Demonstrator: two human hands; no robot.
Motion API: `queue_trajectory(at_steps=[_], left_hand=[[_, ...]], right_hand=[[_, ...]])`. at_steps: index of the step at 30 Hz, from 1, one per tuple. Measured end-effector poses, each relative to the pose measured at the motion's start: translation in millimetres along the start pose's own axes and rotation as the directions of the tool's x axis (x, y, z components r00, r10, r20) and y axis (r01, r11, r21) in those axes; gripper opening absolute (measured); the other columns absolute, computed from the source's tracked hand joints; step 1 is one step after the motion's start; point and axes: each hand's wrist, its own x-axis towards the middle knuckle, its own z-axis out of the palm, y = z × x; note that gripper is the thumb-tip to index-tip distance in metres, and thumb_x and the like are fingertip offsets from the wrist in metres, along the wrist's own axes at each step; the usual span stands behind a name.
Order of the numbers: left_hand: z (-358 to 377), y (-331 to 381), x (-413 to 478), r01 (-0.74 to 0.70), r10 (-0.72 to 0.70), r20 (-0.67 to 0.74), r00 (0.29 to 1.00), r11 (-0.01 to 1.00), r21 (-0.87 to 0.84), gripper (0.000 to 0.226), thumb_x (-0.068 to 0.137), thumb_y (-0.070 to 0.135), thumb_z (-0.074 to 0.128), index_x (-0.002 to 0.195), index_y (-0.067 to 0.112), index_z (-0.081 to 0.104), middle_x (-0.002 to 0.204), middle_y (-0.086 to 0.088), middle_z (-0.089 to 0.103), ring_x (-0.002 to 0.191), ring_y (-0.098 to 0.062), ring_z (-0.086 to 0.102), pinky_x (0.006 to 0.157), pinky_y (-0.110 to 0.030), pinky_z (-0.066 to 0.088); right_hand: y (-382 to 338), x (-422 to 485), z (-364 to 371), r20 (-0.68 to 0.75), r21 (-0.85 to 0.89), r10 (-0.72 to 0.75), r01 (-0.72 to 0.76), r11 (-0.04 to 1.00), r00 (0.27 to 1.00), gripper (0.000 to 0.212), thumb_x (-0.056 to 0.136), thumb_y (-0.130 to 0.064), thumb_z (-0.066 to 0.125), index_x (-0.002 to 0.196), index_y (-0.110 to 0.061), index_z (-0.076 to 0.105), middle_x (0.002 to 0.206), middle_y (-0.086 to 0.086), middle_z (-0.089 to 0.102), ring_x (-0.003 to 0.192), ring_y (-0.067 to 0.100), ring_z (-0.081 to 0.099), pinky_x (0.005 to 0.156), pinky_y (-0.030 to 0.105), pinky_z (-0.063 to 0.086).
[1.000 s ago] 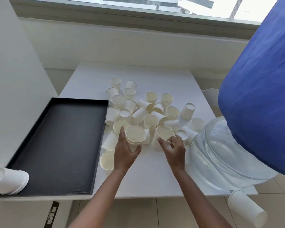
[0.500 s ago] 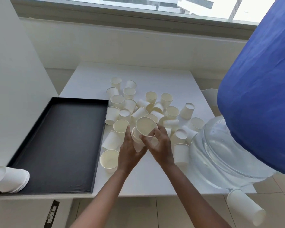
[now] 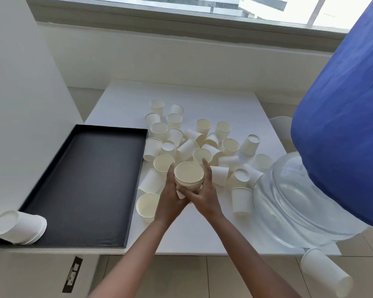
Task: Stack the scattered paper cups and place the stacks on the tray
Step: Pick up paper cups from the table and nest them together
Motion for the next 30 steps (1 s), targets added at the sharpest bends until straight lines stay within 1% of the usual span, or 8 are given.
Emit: queue_trajectory(at_steps=[5, 8, 11, 12, 14, 18, 23, 30], left_hand=[[-4.0, -2.5, -1.0, 0.001, -0.003, 0.065, 0.998, 0.999, 0.035, 0.102, 0.071, 0.019, 0.077, 0.146, 0.02, 0.007, 0.124, 0.015, 0.047, 0.11, -0.006, 0.05, 0.079, 0.006, 0.034], [-9.3, -3.1, -3.5, -0.056, 0.037, 0.104, 0.994, 0.98, 0.189, 0.096, 0.074, 0.026, 0.075, 0.146, 0.017, 0.012, 0.135, 0.017, 0.041, 0.123, -0.007, 0.043, 0.097, -0.004, 0.031], [-15.9, -12.5, -7.1, -0.008, 0.021, -0.009, 1.0, 0.697, 0.717, 0.086, 0.081, 0.038, 0.064, 0.145, 0.01, 0.013, 0.151, -0.009, 0.023, 0.141, -0.025, 0.018, 0.113, -0.034, 0.019], [-17.8, -15.3, -9.0, 0.091, -0.057, -0.071, 0.996, 0.593, 0.8, 0.086, 0.083, 0.041, 0.059, 0.145, 0.009, 0.009, 0.151, -0.013, 0.017, 0.142, -0.029, 0.011, 0.114, -0.039, 0.016], [-22.2, -19.1, -14.8, 0.268, -0.195, -0.194, 0.962, 0.512, 0.816, 0.087, 0.084, 0.046, 0.056, 0.144, 0.008, 0.005, 0.149, -0.017, 0.012, 0.142, -0.033, 0.006, 0.113, -0.043, 0.019], [-25.9, -24.0, -19.2, 0.387, -0.303, -0.26, 0.917, 0.507, 0.77, 0.087, 0.08, 0.052, 0.059, 0.139, 0.007, 0.013, 0.143, -0.015, 0.019, 0.135, -0.03, 0.023, 0.099, -0.041, 0.037], [-25.8, -23.6, -21.1, 0.456, -0.381, -0.275, 0.883, 0.557, 0.694, 0.079, 0.081, 0.041, 0.062, 0.135, 0.003, 0.02, 0.126, -0.017, 0.036, 0.112, -0.03, 0.044, 0.085, -0.036, 0.046], [-26.6, 0.8, -14.0, 0.325, -0.209, -0.25, 0.946, 0.605, 0.727, 0.066, 0.08, 0.046, 0.058, 0.127, 0.005, 0.037, 0.117, -0.015, 0.046, 0.103, -0.03, 0.047, 0.083, -0.034, 0.043]], right_hand=[[9.0, -0.1, -2.1, 0.056, -0.004, 0.078, -0.078, 0.997, 0.995, 0.107, 0.068, -0.011, 0.08, 0.145, -0.023, 0.008, 0.123, -0.011, 0.048, 0.119, 0.011, 0.048, 0.091, 0.02, 0.038], [12.3, -0.8, -2.3, 0.019, -0.016, 0.077, -0.076, 0.997, 0.997, 0.102, 0.067, -0.012, 0.081, 0.145, -0.017, 0.015, 0.134, -0.002, 0.048, 0.123, 0.014, 0.045, 0.097, 0.025, 0.038], [16.2, -2.5, -3.7, -0.036, -0.014, 0.065, -0.066, 0.998, 0.997, 0.095, 0.066, -0.011, 0.081, 0.141, -0.015, 0.023, 0.134, 0.001, 0.049, 0.122, 0.016, 0.047, 0.099, 0.027, 0.039], [17.6, -3.1, -4.3, -0.051, -0.012, 0.069, -0.07, 0.997, 0.996, 0.092, 0.066, -0.011, 0.081, 0.14, -0.016, 0.026, 0.13, 0.0, 0.05, 0.119, 0.016, 0.049, 0.095, 0.025, 0.039], [20.1, -4.3, -5.2, -0.067, -0.014, 0.084, -0.085, 0.996, 0.994, 0.089, 0.066, -0.012, 0.081, 0.137, -0.017, 0.029, 0.123, -0.003, 0.052, 0.114, 0.014, 0.05, 0.09, 0.02, 0.038], [26.1, -5.7, -5.1, -0.074, -0.05, 0.101, -0.105, 0.993, 0.992, 0.084, 0.066, -0.012, 0.081, 0.135, -0.013, 0.033, 0.125, 0.003, 0.053, 0.111, 0.013, 0.049, 0.087, 0.018, 0.036], [32.7, -8.2, -2.6, -0.066, -0.078, 0.124, -0.129, 0.989, 0.99, 0.077, 0.066, -0.013, 0.081, 0.129, -0.012, 0.036, 0.118, 0.003, 0.055, 0.106, 0.016, 0.051, 0.084, 0.02, 0.038], [46.1, -14.3, -3.9, -0.063, -0.101, 0.182, -0.188, 0.977, 0.981, 0.067, 0.065, -0.016, 0.082, 0.117, -0.014, 0.04, 0.107, -0.003, 0.055, 0.097, 0.015, 0.052, 0.077, 0.022, 0.039]])
